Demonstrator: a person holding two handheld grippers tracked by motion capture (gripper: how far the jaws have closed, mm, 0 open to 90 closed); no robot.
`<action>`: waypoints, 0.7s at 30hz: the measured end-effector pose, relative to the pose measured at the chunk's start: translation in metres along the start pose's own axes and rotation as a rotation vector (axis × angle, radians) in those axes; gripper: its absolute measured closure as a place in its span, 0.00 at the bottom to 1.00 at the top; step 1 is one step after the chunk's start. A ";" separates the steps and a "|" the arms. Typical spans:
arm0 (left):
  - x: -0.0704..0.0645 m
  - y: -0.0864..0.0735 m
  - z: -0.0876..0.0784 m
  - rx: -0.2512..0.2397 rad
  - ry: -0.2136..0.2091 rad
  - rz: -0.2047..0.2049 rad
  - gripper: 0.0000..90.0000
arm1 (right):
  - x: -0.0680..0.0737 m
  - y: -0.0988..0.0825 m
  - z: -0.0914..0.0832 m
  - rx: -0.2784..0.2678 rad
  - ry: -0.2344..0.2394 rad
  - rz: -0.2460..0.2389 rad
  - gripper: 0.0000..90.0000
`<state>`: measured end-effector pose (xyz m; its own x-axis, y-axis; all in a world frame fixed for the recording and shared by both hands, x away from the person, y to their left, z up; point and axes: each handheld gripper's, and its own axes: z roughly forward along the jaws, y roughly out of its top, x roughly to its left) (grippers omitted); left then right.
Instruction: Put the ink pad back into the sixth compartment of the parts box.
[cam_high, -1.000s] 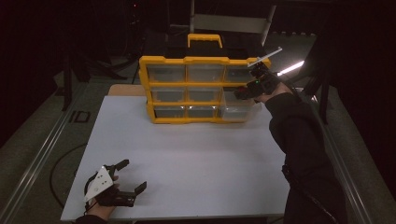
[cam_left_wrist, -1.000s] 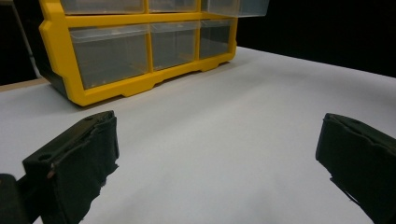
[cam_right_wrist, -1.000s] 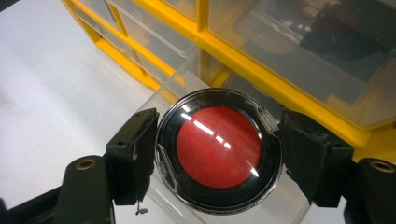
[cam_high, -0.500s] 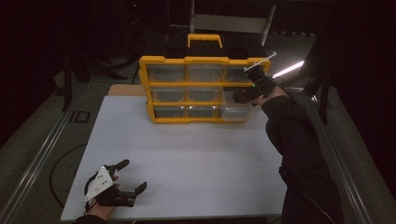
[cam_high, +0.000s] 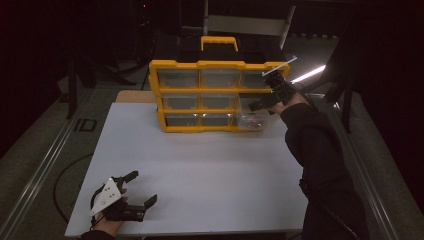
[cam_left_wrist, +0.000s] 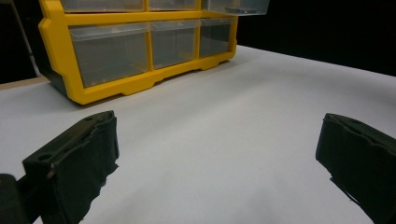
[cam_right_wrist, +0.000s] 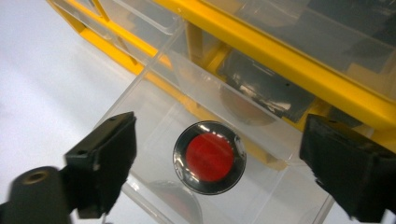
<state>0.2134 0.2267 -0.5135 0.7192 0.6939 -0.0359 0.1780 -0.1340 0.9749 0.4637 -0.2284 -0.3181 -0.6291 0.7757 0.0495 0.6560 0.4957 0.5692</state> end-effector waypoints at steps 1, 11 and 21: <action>0.000 0.000 0.000 0.001 0.000 0.001 0.00 | 0.000 0.000 0.000 -0.002 -0.001 0.002 0.11; 0.000 0.000 0.000 0.001 0.000 0.000 0.00 | 0.003 -0.006 -0.002 -0.020 0.004 0.012 0.09; 0.000 0.000 0.000 0.000 0.002 -0.002 0.00 | 0.010 -0.018 -0.003 -0.124 -0.008 0.008 0.09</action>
<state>0.2134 0.2264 -0.5133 0.7175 0.6956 -0.0370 0.1790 -0.1328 0.9749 0.4446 -0.2309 -0.3254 -0.6202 0.7830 0.0483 0.6043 0.4376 0.6659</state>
